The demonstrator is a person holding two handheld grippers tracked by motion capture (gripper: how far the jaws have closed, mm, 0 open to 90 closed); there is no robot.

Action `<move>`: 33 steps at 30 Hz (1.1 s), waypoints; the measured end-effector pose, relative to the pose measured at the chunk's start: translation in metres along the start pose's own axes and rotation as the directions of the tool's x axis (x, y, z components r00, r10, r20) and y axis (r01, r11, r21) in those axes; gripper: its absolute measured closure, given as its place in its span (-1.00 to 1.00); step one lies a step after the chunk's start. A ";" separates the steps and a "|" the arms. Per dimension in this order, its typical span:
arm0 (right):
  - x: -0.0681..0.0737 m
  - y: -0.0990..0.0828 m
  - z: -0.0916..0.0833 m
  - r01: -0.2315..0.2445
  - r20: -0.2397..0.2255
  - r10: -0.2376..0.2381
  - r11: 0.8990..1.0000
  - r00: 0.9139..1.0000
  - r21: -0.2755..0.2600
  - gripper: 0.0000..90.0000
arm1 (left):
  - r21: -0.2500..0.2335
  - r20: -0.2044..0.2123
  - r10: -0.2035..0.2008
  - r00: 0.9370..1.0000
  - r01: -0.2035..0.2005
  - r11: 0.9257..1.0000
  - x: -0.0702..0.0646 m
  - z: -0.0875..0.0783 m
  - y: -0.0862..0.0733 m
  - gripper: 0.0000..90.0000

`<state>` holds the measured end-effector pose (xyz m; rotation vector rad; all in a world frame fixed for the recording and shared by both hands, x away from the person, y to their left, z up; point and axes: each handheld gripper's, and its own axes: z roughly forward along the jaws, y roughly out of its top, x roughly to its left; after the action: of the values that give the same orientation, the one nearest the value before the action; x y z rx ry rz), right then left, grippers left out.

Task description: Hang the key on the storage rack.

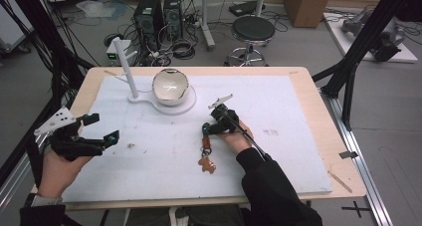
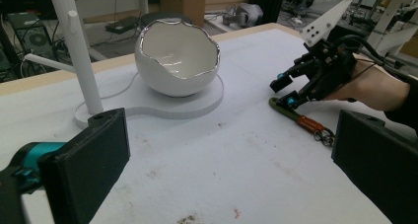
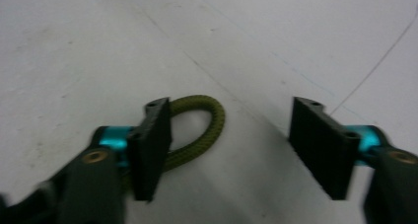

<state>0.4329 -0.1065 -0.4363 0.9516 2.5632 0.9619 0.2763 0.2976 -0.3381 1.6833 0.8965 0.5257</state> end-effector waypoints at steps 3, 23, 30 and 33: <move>0.007 0.000 -0.002 0.034 -0.021 -0.034 0.999 0.999 -0.010 0.43 | 0.002 -0.001 0.002 1.000 -0.002 1.000 0.000 0.000 0.000 -0.96; 0.008 0.006 -0.018 0.036 -0.021 -0.038 0.997 0.999 -0.071 0.88 | 0.010 -0.001 0.005 1.000 -0.005 1.000 -0.001 0.003 -0.002 -0.96; 0.010 0.023 -0.074 0.043 -0.012 -0.048 0.966 0.999 -0.255 0.88 | 0.012 -0.007 0.007 1.000 -0.007 1.000 0.000 0.002 -0.001 -0.96; 0.009 0.027 -0.095 0.044 -0.006 -0.048 0.947 0.999 -0.320 0.88 | 0.009 -0.007 0.009 1.000 -0.009 1.000 0.000 0.002 -0.001 -0.96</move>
<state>0.3986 -0.1324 -0.3471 0.7912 2.3279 1.3223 0.2773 0.2962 -0.3394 1.6956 0.8981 0.5351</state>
